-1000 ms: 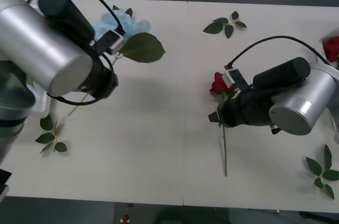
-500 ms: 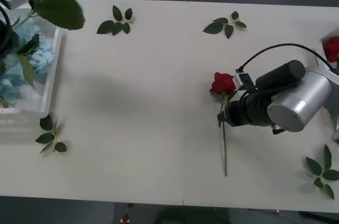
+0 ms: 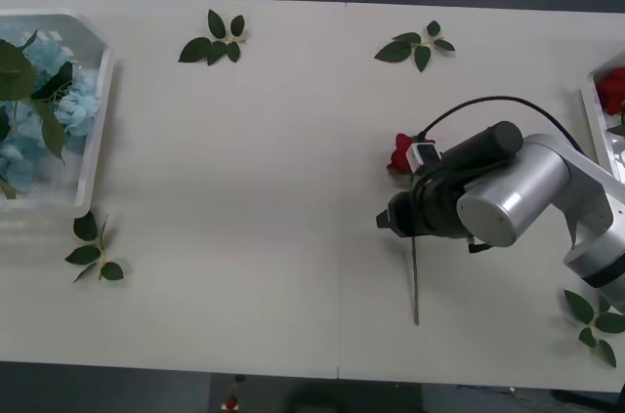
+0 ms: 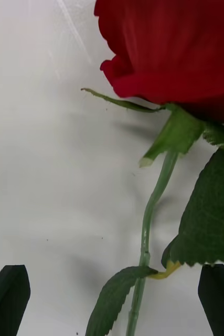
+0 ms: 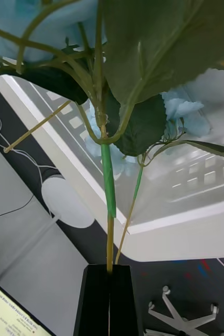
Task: Put the red flowers into the right box and the blue flowers into the left box
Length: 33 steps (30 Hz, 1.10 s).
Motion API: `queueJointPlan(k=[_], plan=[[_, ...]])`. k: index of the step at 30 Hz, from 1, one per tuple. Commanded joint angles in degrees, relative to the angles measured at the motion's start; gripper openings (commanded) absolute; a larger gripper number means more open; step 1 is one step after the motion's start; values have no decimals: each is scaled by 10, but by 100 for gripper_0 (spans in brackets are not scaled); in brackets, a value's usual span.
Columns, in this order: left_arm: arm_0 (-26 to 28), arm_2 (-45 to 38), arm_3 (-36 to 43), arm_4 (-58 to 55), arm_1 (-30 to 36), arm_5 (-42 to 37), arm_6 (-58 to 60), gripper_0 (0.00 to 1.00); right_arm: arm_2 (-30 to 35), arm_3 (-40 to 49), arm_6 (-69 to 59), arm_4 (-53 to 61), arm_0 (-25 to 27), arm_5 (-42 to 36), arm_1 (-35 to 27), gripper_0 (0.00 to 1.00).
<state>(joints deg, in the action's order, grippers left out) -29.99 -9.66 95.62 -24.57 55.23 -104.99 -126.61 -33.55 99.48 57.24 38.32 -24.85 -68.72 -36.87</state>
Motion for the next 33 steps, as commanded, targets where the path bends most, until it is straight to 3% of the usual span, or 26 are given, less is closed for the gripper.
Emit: queueJointPlan(k=[1, 11, 19, 21, 22, 23, 24, 26, 29, 31, 33], plan=[[-2, 12, -51, -7, 19, 35, -45, 0, 3, -12, -23, -12, -23, 6, 19, 95], [-3, 114, -130, -17, 18, 80, -62, 0, -46, -74, -35, -34, -54, 47, 35, 94], [-3, 152, -224, -28, 18, 150, -73, 0, -46, -94, -36, -38, -56, 56, 44, 94], [-3, 152, -247, -36, 18, 172, -88, 1, -47, -95, -37, -39, -56, 56, 44, 81], [-3, 152, -257, -38, 18, 184, -100, 1, -49, -96, -37, -40, -56, 56, 44, 65], [-3, 152, -261, -40, 18, 190, -105, 3, -49, -97, -37, -40, -56, 56, 44, 58], [-3, 152, -269, -43, 18, 202, -110, 23, -49, -97, -37, -41, -56, 56, 44, 45], [-3, 152, -279, -48, 18, 216, -111, 52, -49, -97, -37, -45, -56, 56, 44, 29], [-3, 152, -281, -49, 18, 217, -112, 60, -49, -99, -37, -45, -57, 56, 44, 13], [-3, 152, -280, -50, 18, 217, -114, 71, -49, -101, -37, -46, -58, 56, 44, 2], [-3, 151, -280, -55, 18, 216, -117, 82, -49, -103, -36, -45, -60, 56, 43, 0]])
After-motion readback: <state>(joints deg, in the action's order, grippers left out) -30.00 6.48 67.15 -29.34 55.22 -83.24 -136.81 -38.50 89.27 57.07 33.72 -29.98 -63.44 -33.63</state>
